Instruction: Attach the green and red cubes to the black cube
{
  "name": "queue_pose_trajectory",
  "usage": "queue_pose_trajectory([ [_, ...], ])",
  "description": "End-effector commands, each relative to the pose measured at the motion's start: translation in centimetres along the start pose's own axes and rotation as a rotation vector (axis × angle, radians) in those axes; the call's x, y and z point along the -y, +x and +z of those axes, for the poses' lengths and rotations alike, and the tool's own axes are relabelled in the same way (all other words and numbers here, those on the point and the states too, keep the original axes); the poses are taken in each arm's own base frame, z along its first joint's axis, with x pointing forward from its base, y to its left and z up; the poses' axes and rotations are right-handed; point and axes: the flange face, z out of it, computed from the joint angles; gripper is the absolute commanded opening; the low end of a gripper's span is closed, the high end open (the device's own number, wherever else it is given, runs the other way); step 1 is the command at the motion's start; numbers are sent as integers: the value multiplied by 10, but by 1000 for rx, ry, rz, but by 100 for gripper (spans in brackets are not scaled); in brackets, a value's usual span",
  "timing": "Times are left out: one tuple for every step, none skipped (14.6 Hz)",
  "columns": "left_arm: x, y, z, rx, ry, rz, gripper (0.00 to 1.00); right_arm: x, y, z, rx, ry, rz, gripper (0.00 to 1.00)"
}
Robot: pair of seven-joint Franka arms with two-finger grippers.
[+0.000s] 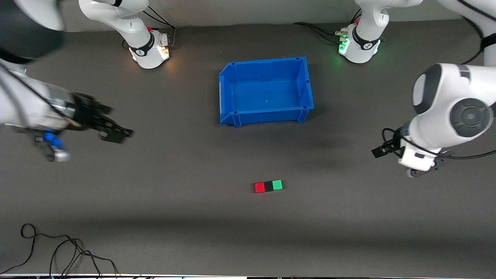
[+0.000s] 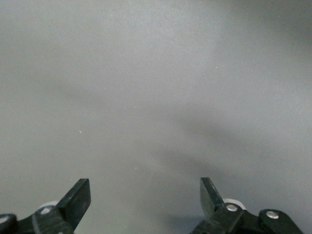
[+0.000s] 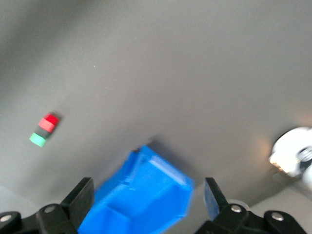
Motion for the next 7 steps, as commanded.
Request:
queue_pose_trajectory([
  [26,-15,-27,-1,-12,99,100,-55,14,-19,-17,-76,-228,100],
  [33,-20,-38,1,-11,152,100,-73,26,-23,-23,-117,-331,100],
  [37,-26,-47,3,-7,170,100,-86,37,-25,-32,-150,-426,100],
  [42,-30,-55,-1,-8,169,100,-93,44,-23,-32,-173,-487,100],
  [45,-35,-63,-5,-8,173,100,-95,49,-19,-35,-184,-510,100],
  [47,-38,-69,-7,-7,223,100,-95,56,-18,-66,-179,-508,100],
  [50,-43,-80,-19,-13,303,100,-98,61,-16,-100,-164,-509,100],
])
